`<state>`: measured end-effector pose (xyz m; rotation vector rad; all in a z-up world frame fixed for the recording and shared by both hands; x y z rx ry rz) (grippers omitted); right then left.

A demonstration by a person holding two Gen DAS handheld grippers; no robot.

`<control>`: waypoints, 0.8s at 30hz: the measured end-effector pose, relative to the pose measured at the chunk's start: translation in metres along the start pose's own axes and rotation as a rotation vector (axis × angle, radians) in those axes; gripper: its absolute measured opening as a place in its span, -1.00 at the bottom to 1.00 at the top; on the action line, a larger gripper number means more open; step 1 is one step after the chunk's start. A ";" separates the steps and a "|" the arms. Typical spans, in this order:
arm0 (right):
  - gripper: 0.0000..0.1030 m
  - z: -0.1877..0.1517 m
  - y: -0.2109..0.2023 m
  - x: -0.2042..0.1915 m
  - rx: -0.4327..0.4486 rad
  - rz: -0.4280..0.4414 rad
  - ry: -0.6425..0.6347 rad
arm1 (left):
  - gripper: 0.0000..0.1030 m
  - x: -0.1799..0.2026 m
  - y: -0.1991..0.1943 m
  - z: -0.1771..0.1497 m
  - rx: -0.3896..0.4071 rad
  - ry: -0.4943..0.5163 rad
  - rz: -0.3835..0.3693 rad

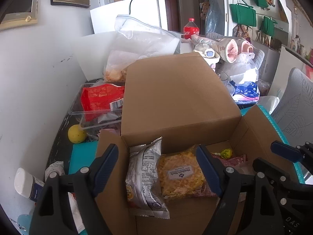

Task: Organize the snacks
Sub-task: 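Open both grippers to drop the silver pouch and lollipop into the box, then move both tools back from the box toward the remaining snacks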

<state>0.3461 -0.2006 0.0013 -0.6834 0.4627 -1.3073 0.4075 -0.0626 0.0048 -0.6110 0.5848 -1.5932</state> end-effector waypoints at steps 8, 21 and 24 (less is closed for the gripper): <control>-0.10 0.002 -0.035 -0.008 0.049 -0.009 -0.027 | 0.59 0.004 -0.038 0.000 0.039 0.019 -0.005; -0.10 0.006 -0.115 -0.019 0.173 -0.053 -0.062 | 0.59 0.007 -0.127 0.005 0.165 0.045 -0.031; 0.06 0.004 -0.131 -0.021 0.204 -0.060 -0.066 | 0.59 0.007 -0.145 0.003 0.193 0.045 -0.036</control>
Point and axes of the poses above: each gripper's, at about its wrist camera, not at the fingertips, and y roughly the way its jaws point, x to its right, z to its top, the point moved 2 cm from there along y, roughly the way its jaws point, and after that the axes turned 11 degrees about -y, right-handed, at the moved point
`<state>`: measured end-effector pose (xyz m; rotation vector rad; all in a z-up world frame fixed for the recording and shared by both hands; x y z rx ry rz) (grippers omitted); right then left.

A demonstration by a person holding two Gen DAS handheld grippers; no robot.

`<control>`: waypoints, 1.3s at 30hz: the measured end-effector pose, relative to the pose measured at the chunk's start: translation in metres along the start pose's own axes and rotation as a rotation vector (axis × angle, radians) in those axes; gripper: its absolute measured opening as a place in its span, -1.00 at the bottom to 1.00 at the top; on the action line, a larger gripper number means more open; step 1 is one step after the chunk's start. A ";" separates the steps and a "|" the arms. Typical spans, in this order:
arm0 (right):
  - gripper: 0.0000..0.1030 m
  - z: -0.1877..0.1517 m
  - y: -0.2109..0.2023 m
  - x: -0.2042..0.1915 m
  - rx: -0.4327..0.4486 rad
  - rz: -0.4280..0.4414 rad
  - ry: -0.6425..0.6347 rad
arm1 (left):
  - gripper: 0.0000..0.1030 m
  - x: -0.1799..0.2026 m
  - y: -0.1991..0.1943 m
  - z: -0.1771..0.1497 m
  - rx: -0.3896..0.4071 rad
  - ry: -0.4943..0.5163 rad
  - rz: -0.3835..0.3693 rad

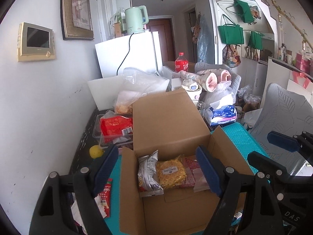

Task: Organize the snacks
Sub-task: 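Move both tools back from the box toward the remaining snacks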

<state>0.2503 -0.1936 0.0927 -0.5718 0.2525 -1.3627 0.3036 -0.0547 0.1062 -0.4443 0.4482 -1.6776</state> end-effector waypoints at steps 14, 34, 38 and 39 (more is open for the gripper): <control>0.57 -0.028 -0.064 -0.020 0.066 0.007 -0.032 | 0.59 -0.001 -0.069 -0.029 0.017 0.031 -0.006; 0.63 -0.113 -0.094 -0.065 0.019 0.099 -0.001 | 0.59 -0.021 -0.114 -0.120 -0.061 0.038 -0.083; 0.62 -0.130 -0.095 -0.075 0.006 0.109 -0.015 | 0.59 -0.030 -0.115 -0.134 -0.100 0.032 -0.112; 0.62 -0.133 -0.095 -0.078 0.001 0.113 -0.017 | 0.59 -0.031 -0.115 -0.137 -0.106 0.031 -0.114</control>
Point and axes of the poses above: each gripper's, at about its wrist camera, not at the fingertips, and y roughly the way its jaws point, x to its right, z to its top, the point moved 2 cm from there along y, roughly the way its jaws point, and after that the axes turned 11 degrees about -y, right-handed, at the moved point
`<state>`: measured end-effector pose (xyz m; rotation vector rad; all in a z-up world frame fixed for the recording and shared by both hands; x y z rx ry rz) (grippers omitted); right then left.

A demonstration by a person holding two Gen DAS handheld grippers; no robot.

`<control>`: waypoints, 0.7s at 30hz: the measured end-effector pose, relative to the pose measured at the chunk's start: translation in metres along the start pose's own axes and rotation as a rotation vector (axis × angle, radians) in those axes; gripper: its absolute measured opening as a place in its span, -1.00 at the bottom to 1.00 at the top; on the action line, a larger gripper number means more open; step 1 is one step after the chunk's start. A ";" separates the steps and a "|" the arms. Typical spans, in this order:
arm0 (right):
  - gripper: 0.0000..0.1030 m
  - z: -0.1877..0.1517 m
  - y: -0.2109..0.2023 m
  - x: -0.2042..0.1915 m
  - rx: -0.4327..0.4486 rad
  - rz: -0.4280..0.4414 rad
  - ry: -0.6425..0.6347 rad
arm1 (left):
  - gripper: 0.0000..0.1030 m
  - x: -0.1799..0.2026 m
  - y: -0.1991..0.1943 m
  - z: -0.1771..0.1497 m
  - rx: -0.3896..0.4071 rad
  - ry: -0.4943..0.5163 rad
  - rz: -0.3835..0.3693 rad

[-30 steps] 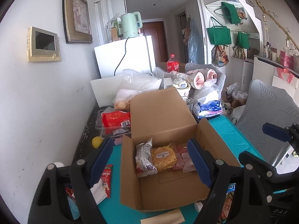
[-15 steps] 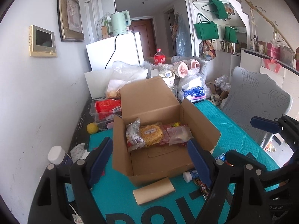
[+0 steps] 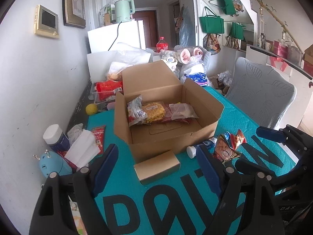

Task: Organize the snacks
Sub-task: 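Move both tools back from the box toward the remaining snacks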

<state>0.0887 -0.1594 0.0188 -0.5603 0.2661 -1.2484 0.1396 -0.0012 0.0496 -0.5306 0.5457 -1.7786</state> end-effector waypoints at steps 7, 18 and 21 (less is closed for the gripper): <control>0.63 -0.019 0.011 -0.012 -0.017 0.050 0.024 | 0.59 -0.010 0.017 -0.020 -0.079 -0.003 -0.059; 0.63 -0.034 0.053 -0.016 -0.074 0.099 0.045 | 0.59 -0.034 0.067 -0.038 -0.190 -0.021 -0.098; 0.63 -0.036 0.064 -0.018 -0.103 0.103 0.034 | 0.59 -0.040 0.080 -0.038 -0.197 -0.027 -0.107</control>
Point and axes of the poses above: each gripper's, at about its wrist camera, not at the fingertips, and y roughly the way its jaws point, x to its right, z to its top, the point moved 2 cm from there along y, roughly the way its jaws point, and after that the axes turned 11 degrees about -y, right-handed, at the moved point
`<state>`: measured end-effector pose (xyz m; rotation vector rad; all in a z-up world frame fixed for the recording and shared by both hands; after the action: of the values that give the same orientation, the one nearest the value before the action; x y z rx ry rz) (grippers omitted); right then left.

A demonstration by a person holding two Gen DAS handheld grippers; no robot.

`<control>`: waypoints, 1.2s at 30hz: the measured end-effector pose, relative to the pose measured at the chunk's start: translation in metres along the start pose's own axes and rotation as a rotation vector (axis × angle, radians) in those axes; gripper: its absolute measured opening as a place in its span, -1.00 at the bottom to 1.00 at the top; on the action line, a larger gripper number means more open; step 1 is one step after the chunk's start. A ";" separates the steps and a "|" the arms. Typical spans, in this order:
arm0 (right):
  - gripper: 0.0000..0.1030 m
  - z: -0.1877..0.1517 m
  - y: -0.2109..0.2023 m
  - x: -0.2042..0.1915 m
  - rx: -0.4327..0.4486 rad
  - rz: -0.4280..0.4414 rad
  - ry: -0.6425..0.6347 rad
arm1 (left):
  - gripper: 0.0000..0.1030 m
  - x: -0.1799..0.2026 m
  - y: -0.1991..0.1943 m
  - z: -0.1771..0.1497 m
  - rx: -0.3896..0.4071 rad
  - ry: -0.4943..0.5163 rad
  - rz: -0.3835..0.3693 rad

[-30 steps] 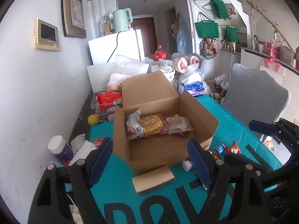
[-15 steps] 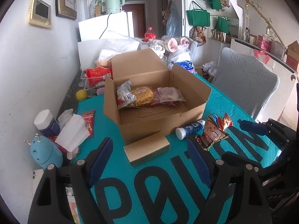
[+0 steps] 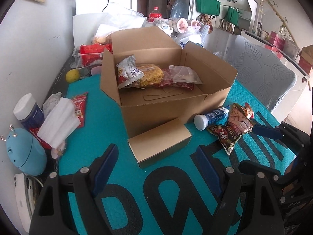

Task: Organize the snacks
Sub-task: 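Move both tools back from the box toward the remaining snacks, then grasp the small gold box with the left gripper while the right gripper grasps the brown chip bag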

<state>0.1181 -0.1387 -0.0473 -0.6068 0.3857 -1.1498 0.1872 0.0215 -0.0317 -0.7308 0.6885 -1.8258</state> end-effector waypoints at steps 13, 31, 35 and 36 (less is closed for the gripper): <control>0.62 0.000 0.030 0.024 -0.077 0.002 0.052 | 0.59 0.000 0.053 0.013 -0.078 0.095 -0.018; 0.63 -0.008 0.037 0.078 -0.129 -0.165 0.124 | 0.59 0.019 0.096 0.005 -0.189 0.226 -0.028; 0.63 -0.013 0.037 0.087 -0.141 -0.179 0.144 | 0.59 0.024 0.097 0.001 -0.193 0.233 -0.044; 0.63 -0.015 0.037 0.090 -0.143 -0.182 0.152 | 0.59 0.027 0.097 -0.001 -0.198 0.241 -0.053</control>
<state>0.1696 -0.2153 -0.0798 -0.6919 0.5555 -1.3554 0.2352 -0.0354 -0.0991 -0.6676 1.0277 -1.9317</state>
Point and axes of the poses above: each gripper's, at about its wrist camera, not at the fingertips, and y roughly the way its jaws point, x to its right, z to its top, the point moved 2 cm from there along y, roughly the way its jaws point, and after that the axes turned 11 degrees about -y, right-handed, at the moved point
